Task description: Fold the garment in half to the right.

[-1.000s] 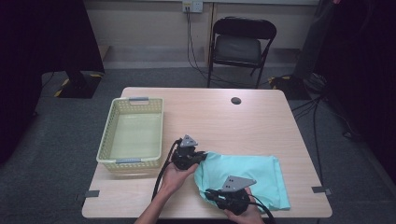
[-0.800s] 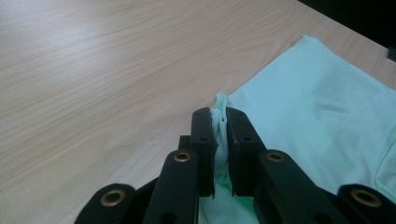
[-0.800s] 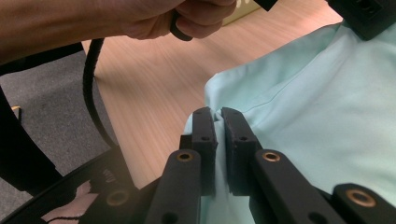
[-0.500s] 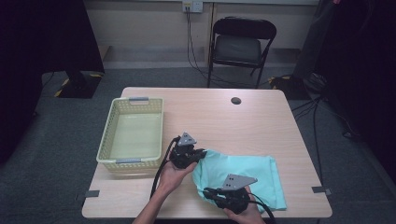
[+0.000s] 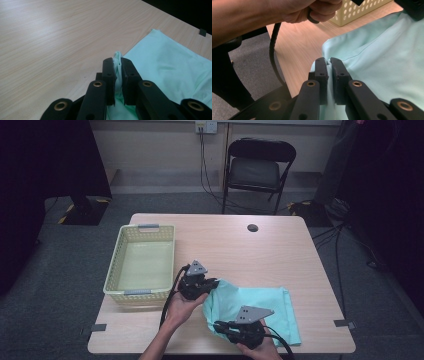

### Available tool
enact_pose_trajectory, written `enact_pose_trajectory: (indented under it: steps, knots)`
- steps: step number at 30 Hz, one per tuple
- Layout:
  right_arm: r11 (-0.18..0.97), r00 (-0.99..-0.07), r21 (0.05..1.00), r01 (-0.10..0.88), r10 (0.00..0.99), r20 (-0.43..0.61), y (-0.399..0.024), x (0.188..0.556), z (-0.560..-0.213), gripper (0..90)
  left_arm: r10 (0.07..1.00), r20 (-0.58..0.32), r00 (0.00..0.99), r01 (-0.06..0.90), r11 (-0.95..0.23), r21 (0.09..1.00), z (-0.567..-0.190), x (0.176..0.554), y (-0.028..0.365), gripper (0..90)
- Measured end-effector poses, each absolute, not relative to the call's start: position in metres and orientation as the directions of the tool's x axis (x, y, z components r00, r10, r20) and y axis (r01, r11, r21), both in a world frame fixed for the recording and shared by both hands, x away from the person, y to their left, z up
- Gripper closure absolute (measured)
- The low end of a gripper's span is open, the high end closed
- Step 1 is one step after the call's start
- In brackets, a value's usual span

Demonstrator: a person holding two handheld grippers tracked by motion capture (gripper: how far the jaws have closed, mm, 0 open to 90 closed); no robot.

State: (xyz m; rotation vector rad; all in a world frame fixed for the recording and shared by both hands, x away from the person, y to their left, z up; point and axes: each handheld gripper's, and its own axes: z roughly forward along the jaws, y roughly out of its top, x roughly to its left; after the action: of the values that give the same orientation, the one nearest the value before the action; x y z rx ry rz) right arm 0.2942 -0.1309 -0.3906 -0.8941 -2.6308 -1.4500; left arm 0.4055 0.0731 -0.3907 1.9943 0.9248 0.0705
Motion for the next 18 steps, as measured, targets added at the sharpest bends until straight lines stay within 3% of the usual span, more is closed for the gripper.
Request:
enact_pose_trajectory:
  steps: [18]
  knots:
    - [0.373, -0.844, 0.798, 0.474, 0.450, 0.291, -0.125, 0.294, -0.376, 84.8, 0.649, -0.306, 0.696, 0.593, -0.280, 0.755, -0.380, 0.400, 0.091, 83.1]
